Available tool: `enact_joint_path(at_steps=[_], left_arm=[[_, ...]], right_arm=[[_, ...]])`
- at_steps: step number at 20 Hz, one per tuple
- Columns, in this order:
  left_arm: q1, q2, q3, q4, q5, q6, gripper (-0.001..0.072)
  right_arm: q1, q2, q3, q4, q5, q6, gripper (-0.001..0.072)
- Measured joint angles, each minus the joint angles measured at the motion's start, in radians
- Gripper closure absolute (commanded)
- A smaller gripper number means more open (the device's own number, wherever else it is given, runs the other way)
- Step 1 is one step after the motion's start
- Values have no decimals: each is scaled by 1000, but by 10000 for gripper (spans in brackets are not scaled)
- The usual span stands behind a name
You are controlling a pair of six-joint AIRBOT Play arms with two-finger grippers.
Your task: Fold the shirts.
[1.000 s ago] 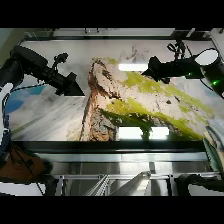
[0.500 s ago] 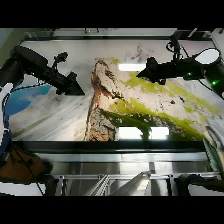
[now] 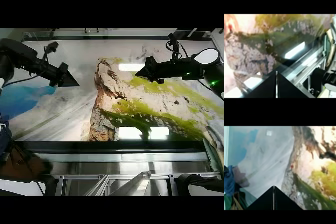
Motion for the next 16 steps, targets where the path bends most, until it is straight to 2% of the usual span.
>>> enact_joint_path(at_steps=[2,5,6,7,8,13,16], left_arm=[[46,1,66,55,6,-17,692],[168,76,89,323,11,-85,691],[227,121,62,419,5,-103,617],[292,166,22,490,-5,-113,268],[371,213,-33,543,-18,-128,1],[765,341,-340,618,-95,-169,1],[914,359,-471,624,-180,-153,2]], right_arm=[[11,0,0,5,-6,-17,691],[20,0,0,7,-11,-46,691],[22,0,0,8,-11,-54,691],[23,0,0,8,-11,-63,691],[25,-1,0,8,-11,-74,691],[28,-1,0,11,5,-114,691],[28,-1,0,10,13,-124,691]])
